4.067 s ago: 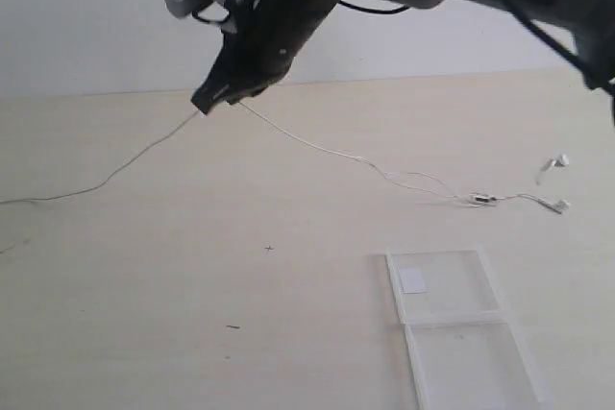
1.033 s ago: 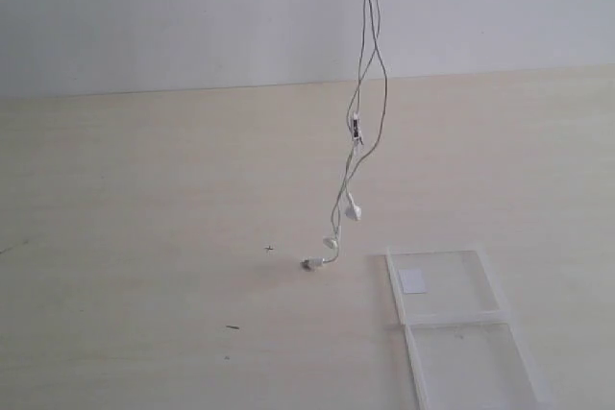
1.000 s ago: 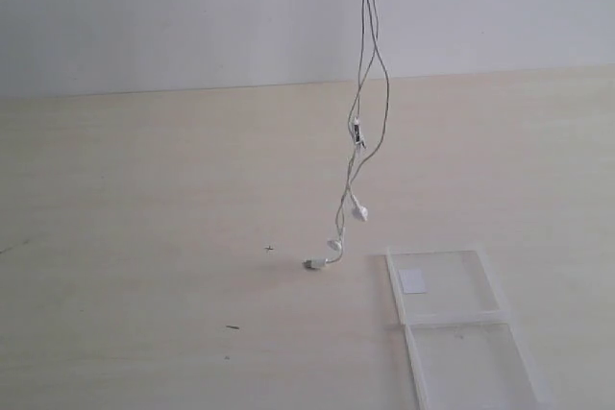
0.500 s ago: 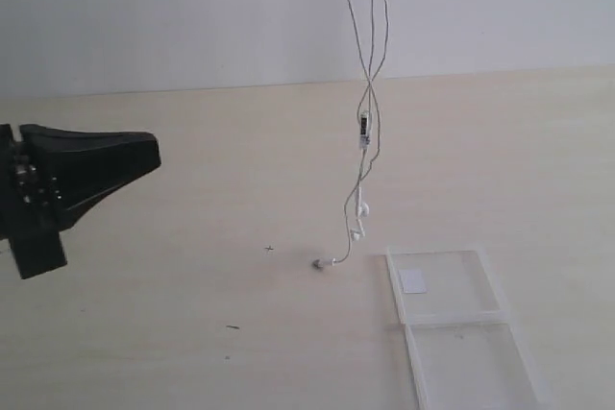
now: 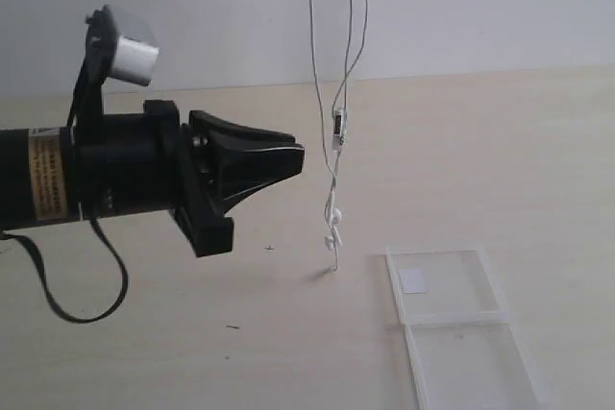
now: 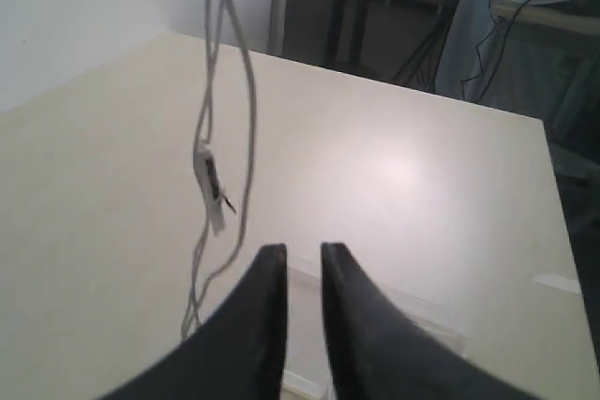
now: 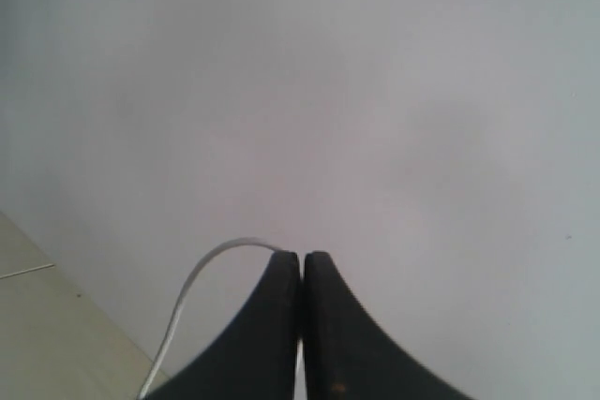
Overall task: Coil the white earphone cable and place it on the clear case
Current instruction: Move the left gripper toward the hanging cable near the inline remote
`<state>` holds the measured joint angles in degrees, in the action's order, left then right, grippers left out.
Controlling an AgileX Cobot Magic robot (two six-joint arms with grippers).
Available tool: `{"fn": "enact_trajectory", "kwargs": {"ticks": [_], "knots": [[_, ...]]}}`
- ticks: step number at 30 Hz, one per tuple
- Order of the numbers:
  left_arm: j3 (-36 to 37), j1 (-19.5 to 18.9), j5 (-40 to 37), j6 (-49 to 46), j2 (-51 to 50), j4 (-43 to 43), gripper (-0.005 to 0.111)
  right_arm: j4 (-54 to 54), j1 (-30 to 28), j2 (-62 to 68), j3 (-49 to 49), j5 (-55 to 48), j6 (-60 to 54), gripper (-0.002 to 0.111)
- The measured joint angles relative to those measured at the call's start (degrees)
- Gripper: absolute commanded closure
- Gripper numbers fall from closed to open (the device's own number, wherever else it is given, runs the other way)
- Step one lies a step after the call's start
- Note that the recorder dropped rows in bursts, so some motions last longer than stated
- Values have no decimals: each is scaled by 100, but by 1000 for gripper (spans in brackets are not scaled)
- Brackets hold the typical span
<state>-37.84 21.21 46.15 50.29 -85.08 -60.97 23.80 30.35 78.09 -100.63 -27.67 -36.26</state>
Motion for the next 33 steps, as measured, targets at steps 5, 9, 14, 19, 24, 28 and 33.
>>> {"fn": "enact_trajectory", "kwargs": {"ticks": [5, 9, 14, 19, 24, 28, 33], "knots": [[-272, 112, -301, 95, -138, 118, 52, -92, 0, 0, 0, -144, -8, 108], [-320, 122, -368, 108, -161, 199, 52, -132, 0, 0, 0, -142, -9, 108], [-320, 140, -383, 15, -198, 277, 48, -144, 0, 0, 0, -23, -9, 108], [-525, 140, -373, -40, -711, 708, 36, -111, 0, 0, 0, 49, -9, 108], [-930, 151, -321, -40, -960, 836, 36, -87, 0, 0, 0, 49, -1, 108], [-1259, 390, -304, 41, -1188, 847, 36, -87, 0, 0, 0, 49, -1, 108], [-1321, 662, -372, 66, -1359, 837, 36, -87, 0, 0, 0, 49, -1, 108]]}}
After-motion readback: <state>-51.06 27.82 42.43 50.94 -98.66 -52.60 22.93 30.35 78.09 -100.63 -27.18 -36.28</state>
